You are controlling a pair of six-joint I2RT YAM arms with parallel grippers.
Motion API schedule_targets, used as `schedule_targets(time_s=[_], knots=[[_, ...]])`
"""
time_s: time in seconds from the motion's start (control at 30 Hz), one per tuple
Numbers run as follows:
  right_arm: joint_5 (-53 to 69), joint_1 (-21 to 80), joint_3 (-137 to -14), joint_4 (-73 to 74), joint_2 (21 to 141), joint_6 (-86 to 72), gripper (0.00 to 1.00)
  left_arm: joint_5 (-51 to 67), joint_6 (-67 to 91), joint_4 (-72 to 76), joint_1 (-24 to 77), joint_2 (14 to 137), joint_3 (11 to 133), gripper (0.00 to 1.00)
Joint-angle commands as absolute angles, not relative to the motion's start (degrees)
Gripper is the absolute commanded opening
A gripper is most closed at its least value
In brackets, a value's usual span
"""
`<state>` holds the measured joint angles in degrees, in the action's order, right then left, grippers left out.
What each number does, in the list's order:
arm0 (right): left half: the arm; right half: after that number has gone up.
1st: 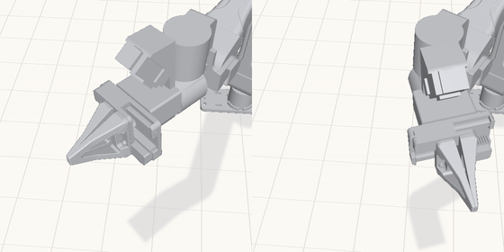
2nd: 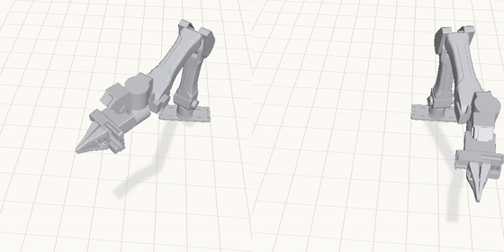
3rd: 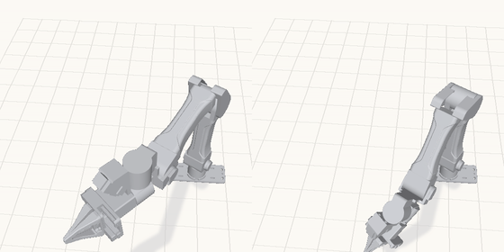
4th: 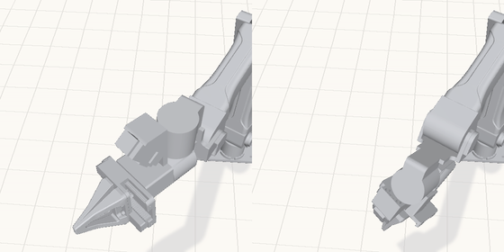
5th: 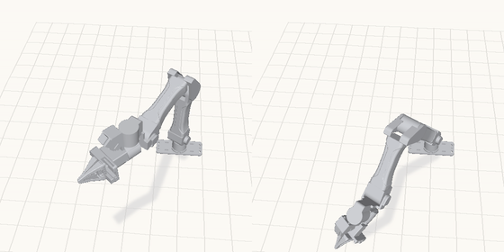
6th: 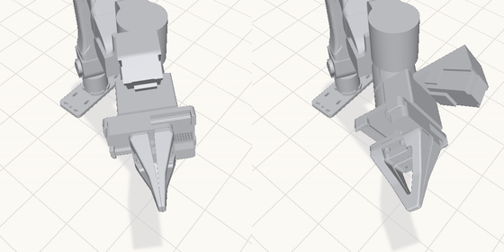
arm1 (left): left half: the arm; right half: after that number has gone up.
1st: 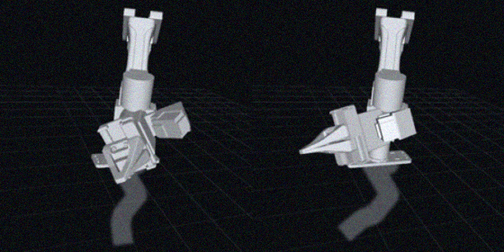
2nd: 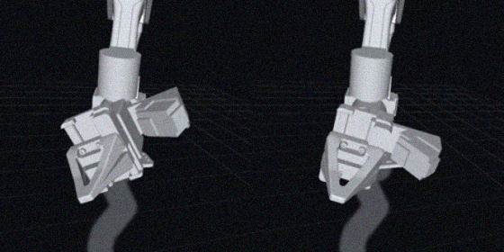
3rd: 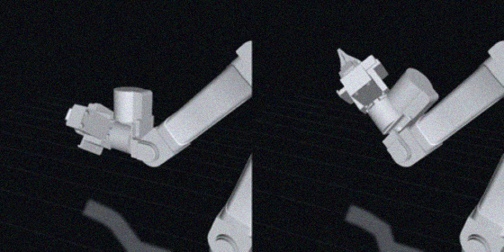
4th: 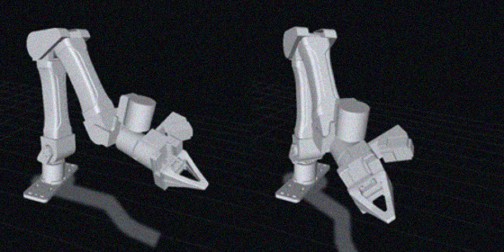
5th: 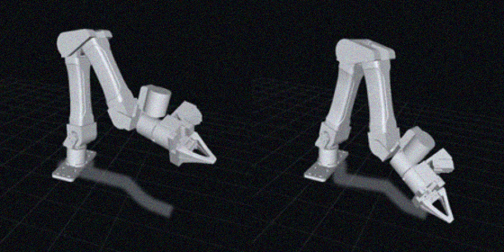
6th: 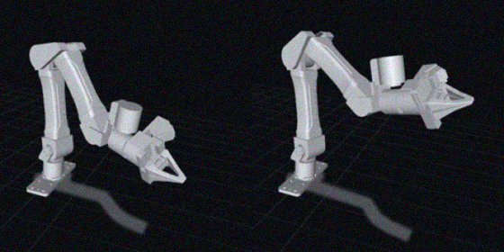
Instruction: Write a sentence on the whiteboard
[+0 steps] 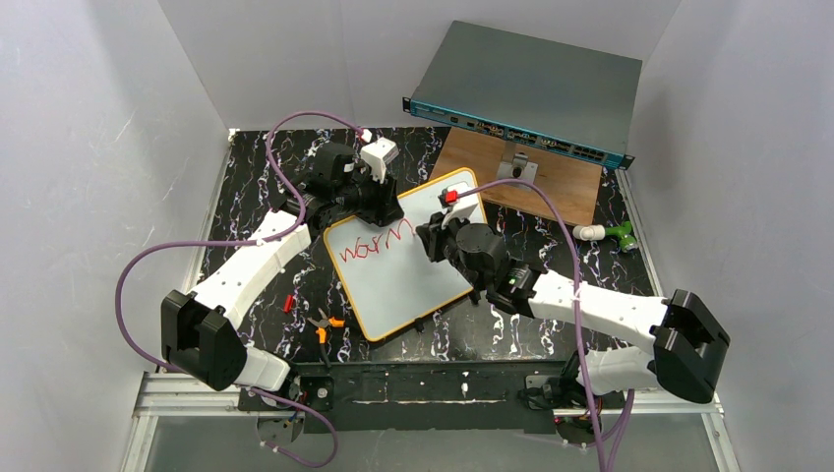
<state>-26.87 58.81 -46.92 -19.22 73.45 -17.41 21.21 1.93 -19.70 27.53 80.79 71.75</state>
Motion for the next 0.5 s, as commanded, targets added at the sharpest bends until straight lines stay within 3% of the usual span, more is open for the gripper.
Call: schedule_targets(time_s=[0.0,0.47], knots=[[-28.50,59.14,-47.21,-17.07,71.01,-16.26,0.01,23.29,1.17,-17.40,28.04,78.05,74.61,0.00],[-27.82,59.41,-47.24,-14.48,59.81,-11.92,0.01,23.13,0.45,-17.31,28.48,75.36,71.44,0.00]])
